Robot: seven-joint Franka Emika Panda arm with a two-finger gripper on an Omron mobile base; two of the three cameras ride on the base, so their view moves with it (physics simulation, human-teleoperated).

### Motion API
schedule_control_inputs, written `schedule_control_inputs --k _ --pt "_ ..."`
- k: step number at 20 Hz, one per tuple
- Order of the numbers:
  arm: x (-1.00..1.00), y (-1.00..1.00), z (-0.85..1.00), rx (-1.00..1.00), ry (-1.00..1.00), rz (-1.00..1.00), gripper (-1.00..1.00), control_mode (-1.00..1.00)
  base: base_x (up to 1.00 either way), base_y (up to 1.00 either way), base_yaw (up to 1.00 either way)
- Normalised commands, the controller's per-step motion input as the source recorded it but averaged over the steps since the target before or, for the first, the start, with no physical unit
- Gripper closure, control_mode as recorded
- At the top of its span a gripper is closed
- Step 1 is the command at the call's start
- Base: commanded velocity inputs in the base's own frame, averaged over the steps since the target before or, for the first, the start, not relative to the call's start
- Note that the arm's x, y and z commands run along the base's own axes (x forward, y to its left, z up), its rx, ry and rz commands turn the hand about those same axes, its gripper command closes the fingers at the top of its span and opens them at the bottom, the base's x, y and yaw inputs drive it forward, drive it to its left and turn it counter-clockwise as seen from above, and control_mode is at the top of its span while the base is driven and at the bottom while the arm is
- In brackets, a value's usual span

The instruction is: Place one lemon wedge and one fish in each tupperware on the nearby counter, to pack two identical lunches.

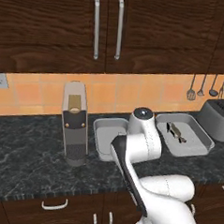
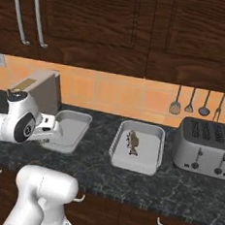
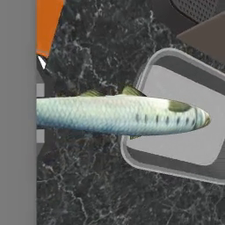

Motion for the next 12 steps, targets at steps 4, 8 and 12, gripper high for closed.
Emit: schedule_control_inputs --k 4,8,12 --pt "1.00 0.15 -0.27 0.00 -0.04 -0.17 1.00 -1.00 0.00 0.00 0.00" --pt "0.89 0.00 -0.06 0.03 0.00 -0.15 1.00 -1.00 0.00 0.00 0.00" --pt "0.81 0.05 -0.07 0.03 0.09 -0.04 1.00 -1.00 0.00 0.00 0.00"
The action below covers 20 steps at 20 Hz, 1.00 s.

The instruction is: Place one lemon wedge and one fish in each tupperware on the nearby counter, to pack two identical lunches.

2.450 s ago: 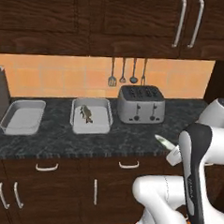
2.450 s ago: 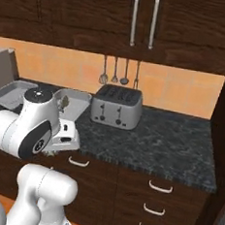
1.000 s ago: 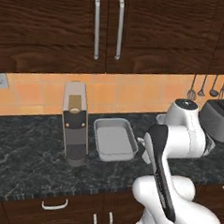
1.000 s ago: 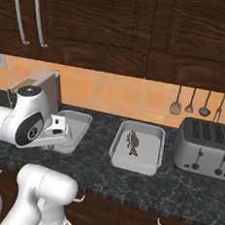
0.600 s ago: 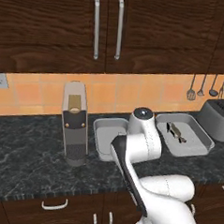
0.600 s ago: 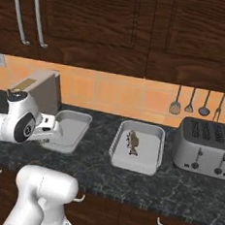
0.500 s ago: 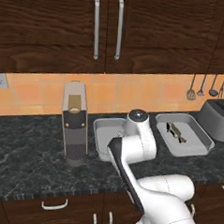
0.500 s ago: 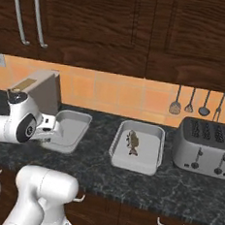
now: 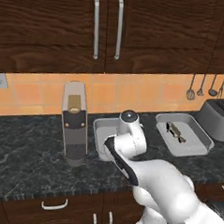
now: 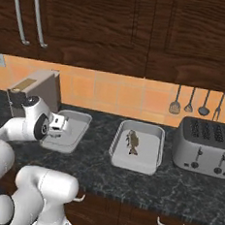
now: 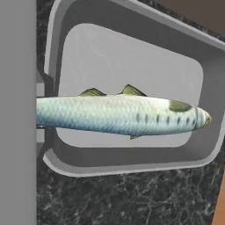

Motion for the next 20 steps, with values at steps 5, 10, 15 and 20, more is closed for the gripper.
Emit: schedule_control_inputs --k 5,10,15,20 --pt "0.80 0.02 -0.31 0.00 0.21 0.00 1.00 -1.00 0.00 0.00 0.00" --pt "0.89 0.19 -0.68 0.00 0.05 0.00 1.00 -1.00 0.00 0.00 0.00" --pt "0.64 0.15 -0.42 -0.01 0.01 0.00 1.00 -1.00 0.00 0.00 0.00" --pt "-0.02 0.00 0.29 0.00 0.01 -0.03 -1.00 -1.00 0.00 0.00 0.00"
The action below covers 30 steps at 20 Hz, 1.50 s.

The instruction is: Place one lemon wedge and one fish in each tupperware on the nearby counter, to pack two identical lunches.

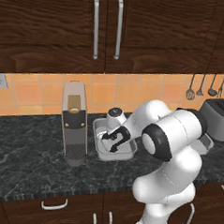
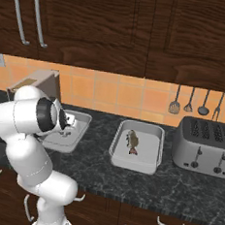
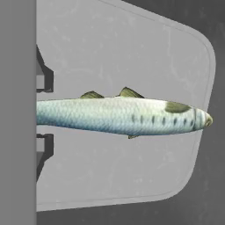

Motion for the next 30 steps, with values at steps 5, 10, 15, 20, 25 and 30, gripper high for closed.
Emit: schedule_control_inputs --k 5,10,15,20,25,30 --pt "-0.47 -0.03 0.88 0.01 -0.01 -0.10 -1.00 -1.00 0.00 0.00 0.00" --pt "-0.98 -0.38 0.65 0.04 -0.09 -0.10 -1.00 -1.00 0.00 0.00 0.00" --pt "-1.00 -0.79 0.40 0.05 -0.14 -0.09 -1.00 -1.00 0.00 0.00 0.00" --pt "-1.00 -0.54 0.18 0.00 -0.18 0.00 -1.00 -1.00 0.00 0.00 0.00" --pt "-1.00 -0.23 0.57 0.00 -0.21 0.03 -1.00 -1.00 0.00 0.00 0.00" --pt "-0.91 -0.17 0.21 0.00 -0.15 0.06 -1.00 -1.00 0.00 0.00 0.00"
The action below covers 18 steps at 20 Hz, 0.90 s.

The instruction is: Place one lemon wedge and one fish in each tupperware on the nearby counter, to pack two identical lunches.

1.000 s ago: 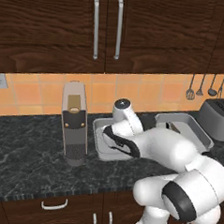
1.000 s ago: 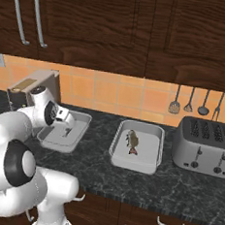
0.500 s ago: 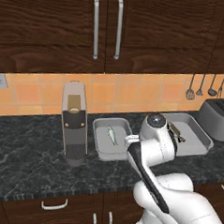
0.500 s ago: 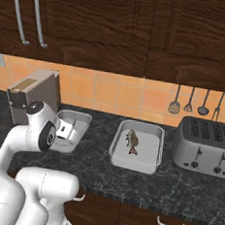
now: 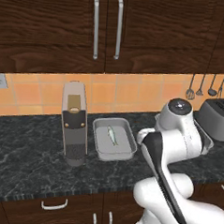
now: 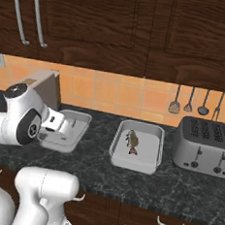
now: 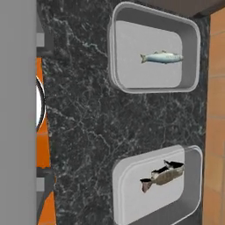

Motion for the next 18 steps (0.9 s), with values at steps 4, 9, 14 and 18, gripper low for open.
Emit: schedule_control_inputs --k 4,9,14,18 --pt "-0.65 -0.10 -0.06 0.00 -0.14 0.09 -1.00 1.00 -0.20 -0.01 0.03" --pt "0.00 0.00 0.00 0.00 0.00 0.00 -1.00 1.00 -0.82 -0.06 0.17" --pt "0.00 0.00 0.00 0.00 0.00 0.00 -1.00 1.00 -1.00 -0.54 0.13" --pt "0.00 0.00 0.00 0.00 0.00 0.00 -1.00 1.00 -1.00 -0.90 0.02"
